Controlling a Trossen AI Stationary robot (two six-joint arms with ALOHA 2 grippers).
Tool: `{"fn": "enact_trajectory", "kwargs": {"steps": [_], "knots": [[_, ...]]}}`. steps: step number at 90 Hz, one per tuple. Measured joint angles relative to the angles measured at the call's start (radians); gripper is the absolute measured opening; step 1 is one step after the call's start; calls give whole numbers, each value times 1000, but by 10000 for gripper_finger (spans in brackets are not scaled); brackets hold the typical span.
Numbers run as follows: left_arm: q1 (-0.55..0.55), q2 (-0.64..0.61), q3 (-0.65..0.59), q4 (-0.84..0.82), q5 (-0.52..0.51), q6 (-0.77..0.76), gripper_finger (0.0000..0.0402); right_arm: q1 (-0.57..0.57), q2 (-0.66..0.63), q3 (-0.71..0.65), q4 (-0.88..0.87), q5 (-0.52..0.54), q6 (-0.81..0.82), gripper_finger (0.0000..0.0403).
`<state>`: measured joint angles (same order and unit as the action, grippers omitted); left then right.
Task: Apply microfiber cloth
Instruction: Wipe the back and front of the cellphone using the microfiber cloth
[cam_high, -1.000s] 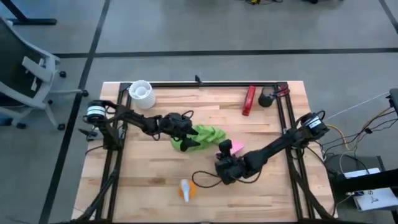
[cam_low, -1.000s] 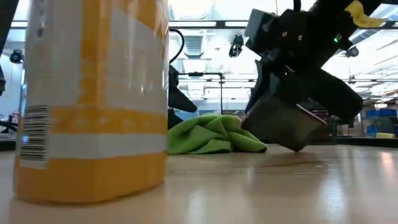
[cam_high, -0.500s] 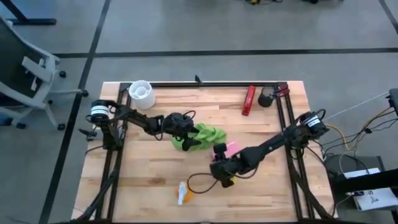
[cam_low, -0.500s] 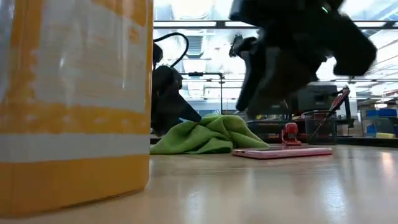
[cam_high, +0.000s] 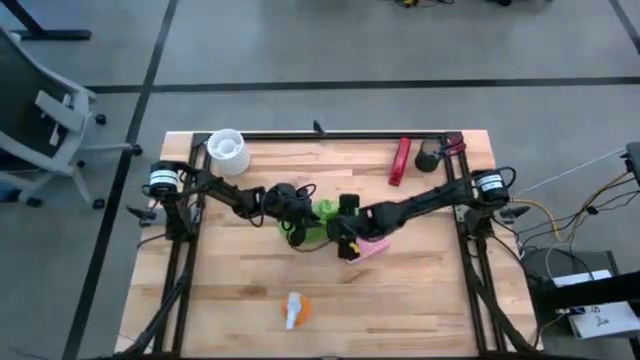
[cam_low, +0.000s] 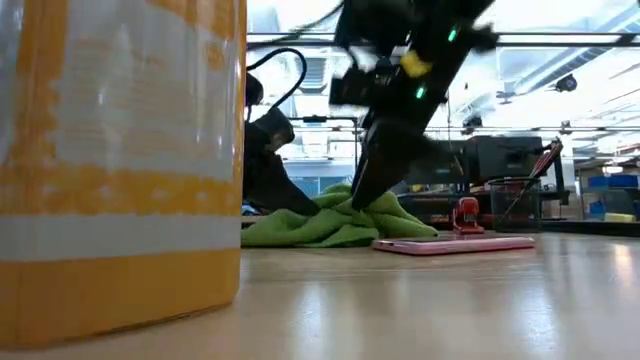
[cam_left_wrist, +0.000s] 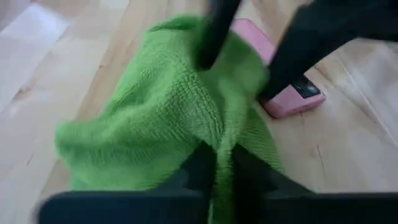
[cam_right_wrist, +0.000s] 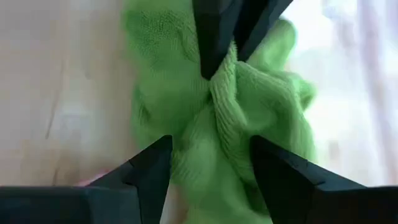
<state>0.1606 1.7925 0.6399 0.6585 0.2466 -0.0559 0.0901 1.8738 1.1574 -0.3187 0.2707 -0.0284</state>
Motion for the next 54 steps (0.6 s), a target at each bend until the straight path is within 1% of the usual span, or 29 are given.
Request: {"fn": "enact_trajectory", "kwargs": {"steps": [5,10,15,21,30,33,41,54], "knots": [[-1,-9,8,16,8,33,20,-16,22,-1,31,-40,-9,189],[0,-26,14,27,36,63,23,-28,39,2,54,-43,-10,180],[-1,-44,22,32,53,82,24,-40,45,9,56,-38,-12,161],[-1,-76,25,32,59,104,24,-52,44,17,53,-22,-15,121],[-1,-137,24,22,61,143,26,-62,13,18,48,11,-52,35],[-1,-162,22,14,61,154,28,-65,-4,18,45,20,-71,19],[-1,-236,18,-43,62,182,40,-67,-51,18,27,92,-78,12],[0,-378,19,-173,62,204,80,-67,-176,18,-81,193,-98,3]]}}
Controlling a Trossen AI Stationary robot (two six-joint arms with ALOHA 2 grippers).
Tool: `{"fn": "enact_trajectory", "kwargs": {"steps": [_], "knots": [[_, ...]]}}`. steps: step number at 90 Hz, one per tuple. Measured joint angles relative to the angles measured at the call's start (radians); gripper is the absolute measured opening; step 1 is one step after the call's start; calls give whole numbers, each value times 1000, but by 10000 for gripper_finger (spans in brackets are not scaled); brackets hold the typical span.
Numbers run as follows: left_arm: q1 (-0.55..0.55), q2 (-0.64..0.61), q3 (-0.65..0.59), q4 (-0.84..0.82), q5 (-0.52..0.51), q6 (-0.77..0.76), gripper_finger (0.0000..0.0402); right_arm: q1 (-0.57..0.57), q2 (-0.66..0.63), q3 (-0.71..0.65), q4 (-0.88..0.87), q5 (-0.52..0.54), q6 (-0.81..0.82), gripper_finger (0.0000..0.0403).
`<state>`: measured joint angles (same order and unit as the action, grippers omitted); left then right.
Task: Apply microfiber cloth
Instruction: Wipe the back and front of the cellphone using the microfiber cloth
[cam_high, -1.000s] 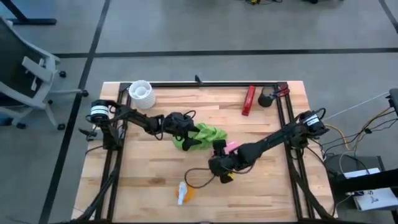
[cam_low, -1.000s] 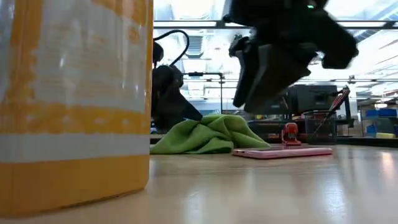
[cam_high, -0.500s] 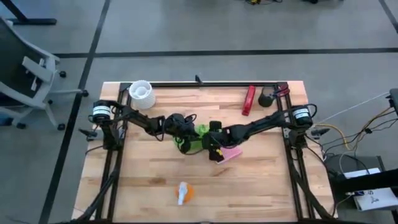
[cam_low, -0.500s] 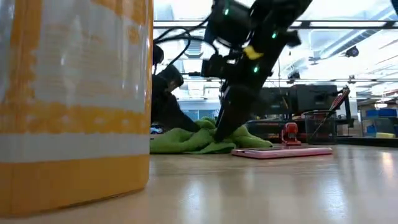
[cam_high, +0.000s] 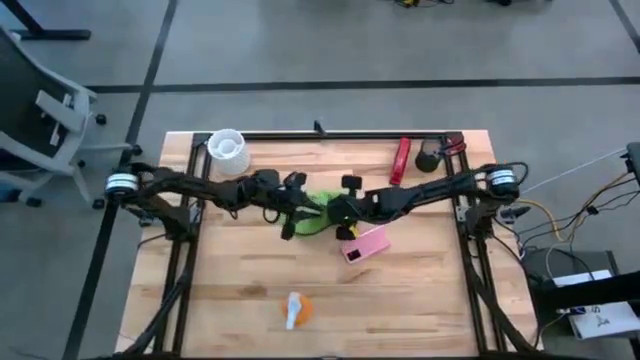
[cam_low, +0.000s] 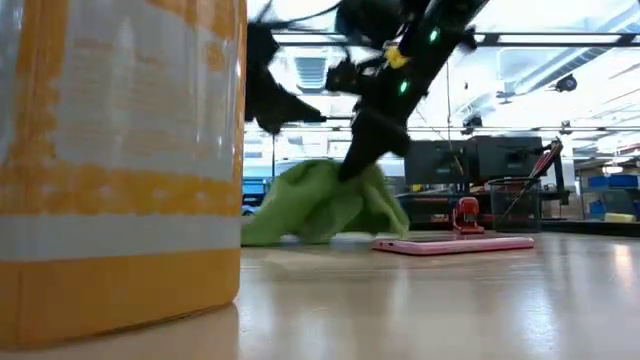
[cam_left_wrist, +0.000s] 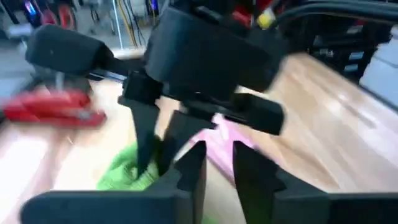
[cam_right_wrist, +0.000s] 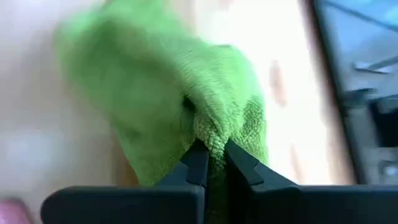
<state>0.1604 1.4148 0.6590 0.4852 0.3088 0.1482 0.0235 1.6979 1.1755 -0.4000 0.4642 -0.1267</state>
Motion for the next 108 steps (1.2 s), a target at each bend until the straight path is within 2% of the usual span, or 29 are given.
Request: {"fn": "enact_trajectory", "kwargs": {"steps": [12,23,31,44,57,66,75,92,108], "knots": [[-20,-46,-18,17,0,-35,123,10,-156,-2,-149,68,37,1],[-56,-13,-26,92,-2,-75,152,25,-304,-2,-243,51,65,1],[-78,39,-20,140,-6,-116,164,33,-394,-4,-334,-45,66,1],[-110,166,24,217,-10,-145,162,33,-513,-5,-431,-299,142,1],[-118,311,115,222,-10,-158,147,43,-558,-21,-530,-485,212,0],[-118,401,185,191,-10,-159,132,48,-557,-25,-652,-566,282,0],[-118,477,247,128,-10,-157,118,52,-549,-31,-739,-588,353,0],[-119,595,331,88,-11,-154,93,67,-535,-130,-592,-622,363,0],[-119,680,357,72,-65,-149,74,71,-458,-256,-318,-622,352,0]]}}
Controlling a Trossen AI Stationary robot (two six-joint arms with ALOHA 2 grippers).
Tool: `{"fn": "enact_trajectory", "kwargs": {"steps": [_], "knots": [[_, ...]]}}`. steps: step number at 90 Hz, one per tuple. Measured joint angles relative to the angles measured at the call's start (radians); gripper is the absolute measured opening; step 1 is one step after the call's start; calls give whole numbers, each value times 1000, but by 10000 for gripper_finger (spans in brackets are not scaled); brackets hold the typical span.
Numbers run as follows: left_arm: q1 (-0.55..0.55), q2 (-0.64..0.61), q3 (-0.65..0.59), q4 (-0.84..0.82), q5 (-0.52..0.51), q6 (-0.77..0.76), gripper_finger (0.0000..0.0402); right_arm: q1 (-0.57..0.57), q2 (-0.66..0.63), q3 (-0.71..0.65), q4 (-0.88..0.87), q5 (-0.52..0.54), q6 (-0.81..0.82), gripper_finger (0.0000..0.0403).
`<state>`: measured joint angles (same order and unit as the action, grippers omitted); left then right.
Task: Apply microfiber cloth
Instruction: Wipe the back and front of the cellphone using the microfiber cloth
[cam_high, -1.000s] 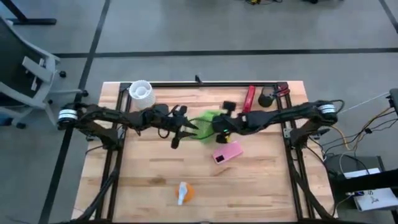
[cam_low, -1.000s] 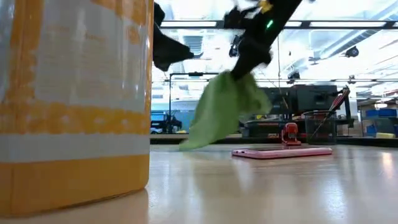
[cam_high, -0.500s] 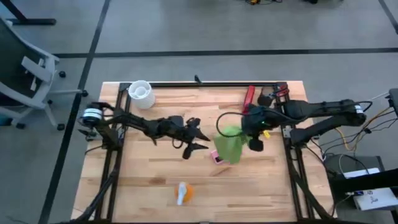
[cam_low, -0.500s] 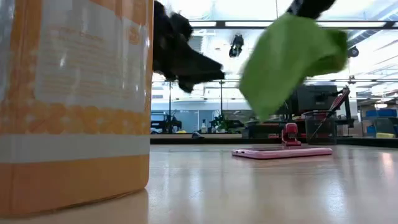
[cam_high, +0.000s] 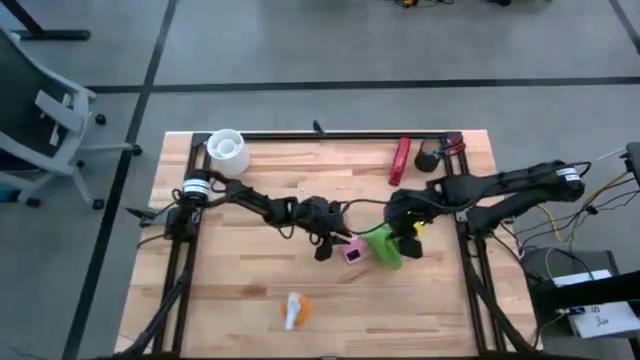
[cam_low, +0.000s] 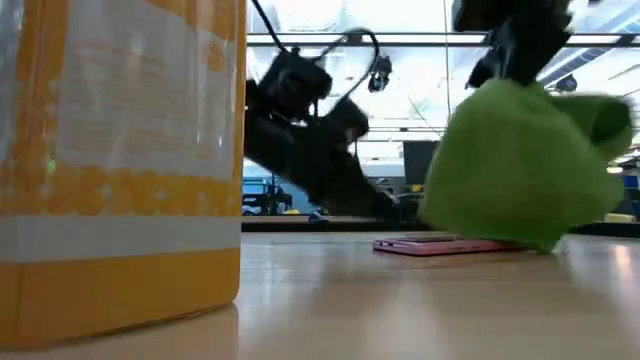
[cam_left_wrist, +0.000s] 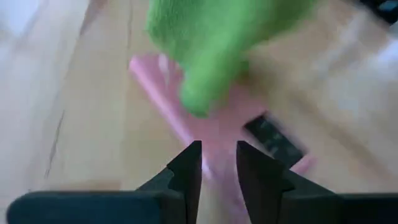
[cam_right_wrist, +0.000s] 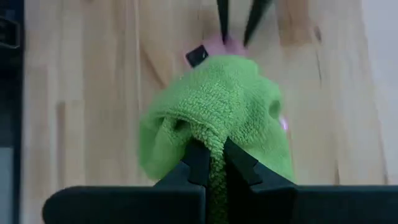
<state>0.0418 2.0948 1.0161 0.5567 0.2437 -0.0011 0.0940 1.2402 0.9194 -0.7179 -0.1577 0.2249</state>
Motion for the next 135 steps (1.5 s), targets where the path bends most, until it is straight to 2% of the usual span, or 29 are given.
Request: {"fn": "enact_trajectory", "kwargs": {"steps": [14,29,39,46,56,69,96,105,122,135], "knots": [[0,46,5,8,-22,3,62,1,129,-92,319,0,-5,0],[0,63,5,-8,-28,-12,61,19,324,-109,577,0,-16,0],[0,64,3,-10,-34,-13,60,40,434,-106,669,0,-16,0],[0,65,2,-14,-40,-8,60,55,471,-96,672,16,1,0],[0,65,2,-37,-41,17,59,85,468,-92,639,88,30,0],[0,64,0,-51,-44,30,59,124,405,-101,553,175,57,0],[1,64,-1,-55,-45,42,59,177,258,-148,202,400,283,0],[1,64,-1,-53,-45,42,59,186,235,-174,263,443,308,0],[1,64,-3,-42,-44,36,59,185,288,-213,610,444,248,0],[1,60,-5,-26,-44,19,59,185,352,-212,676,415,236,0]]}}
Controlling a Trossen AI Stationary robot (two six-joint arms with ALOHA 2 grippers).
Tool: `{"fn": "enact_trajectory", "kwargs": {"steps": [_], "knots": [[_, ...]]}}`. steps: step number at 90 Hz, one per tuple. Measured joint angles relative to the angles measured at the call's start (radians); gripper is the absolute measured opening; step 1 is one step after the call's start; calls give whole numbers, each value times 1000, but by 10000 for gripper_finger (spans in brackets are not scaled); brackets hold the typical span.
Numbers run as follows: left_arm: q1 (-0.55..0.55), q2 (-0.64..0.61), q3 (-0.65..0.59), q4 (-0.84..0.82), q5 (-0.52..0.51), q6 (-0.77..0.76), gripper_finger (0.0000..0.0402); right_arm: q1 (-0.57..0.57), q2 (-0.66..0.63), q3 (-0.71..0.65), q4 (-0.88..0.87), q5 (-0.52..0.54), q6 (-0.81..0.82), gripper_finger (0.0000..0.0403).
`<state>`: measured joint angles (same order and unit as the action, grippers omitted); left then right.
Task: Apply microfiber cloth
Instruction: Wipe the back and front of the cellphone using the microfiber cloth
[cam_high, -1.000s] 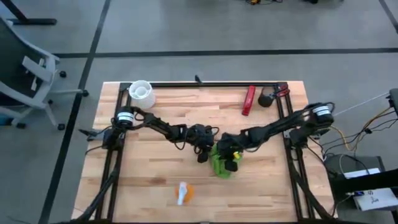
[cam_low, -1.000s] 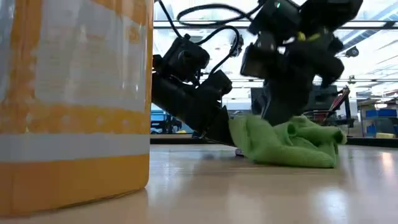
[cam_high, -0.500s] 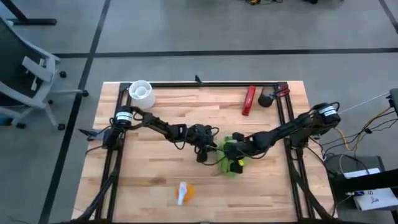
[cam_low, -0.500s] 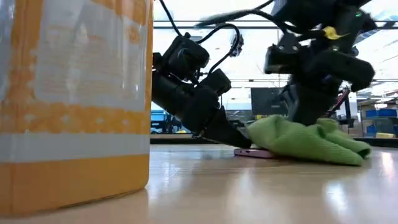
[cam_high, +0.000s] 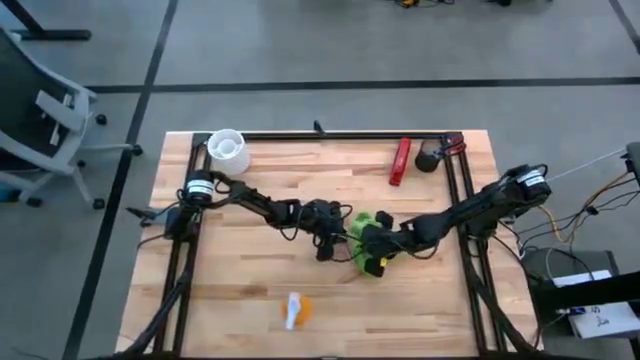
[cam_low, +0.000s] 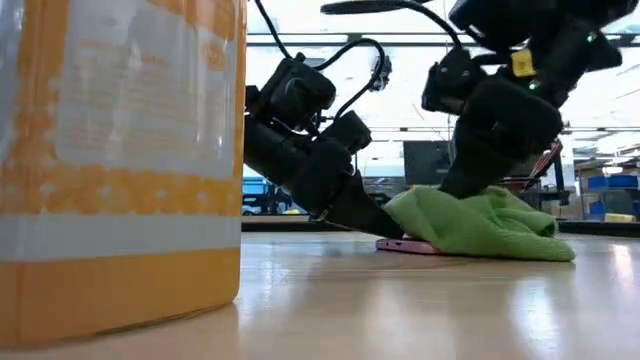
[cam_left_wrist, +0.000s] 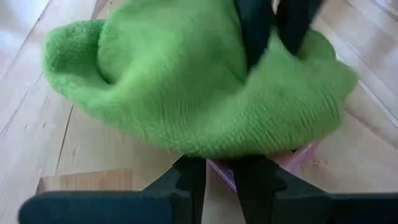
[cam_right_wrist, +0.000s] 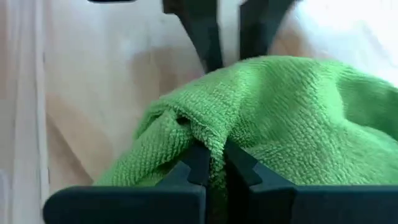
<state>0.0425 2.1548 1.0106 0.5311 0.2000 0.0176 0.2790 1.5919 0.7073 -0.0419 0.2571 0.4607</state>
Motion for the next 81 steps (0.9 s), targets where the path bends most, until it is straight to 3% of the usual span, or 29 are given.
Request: {"fn": "enact_trajectory", "kwargs": {"steps": [81], "knots": [[0,-30,0,9,1,-54,59,-1,30,4,7,-15,53,0]]}}
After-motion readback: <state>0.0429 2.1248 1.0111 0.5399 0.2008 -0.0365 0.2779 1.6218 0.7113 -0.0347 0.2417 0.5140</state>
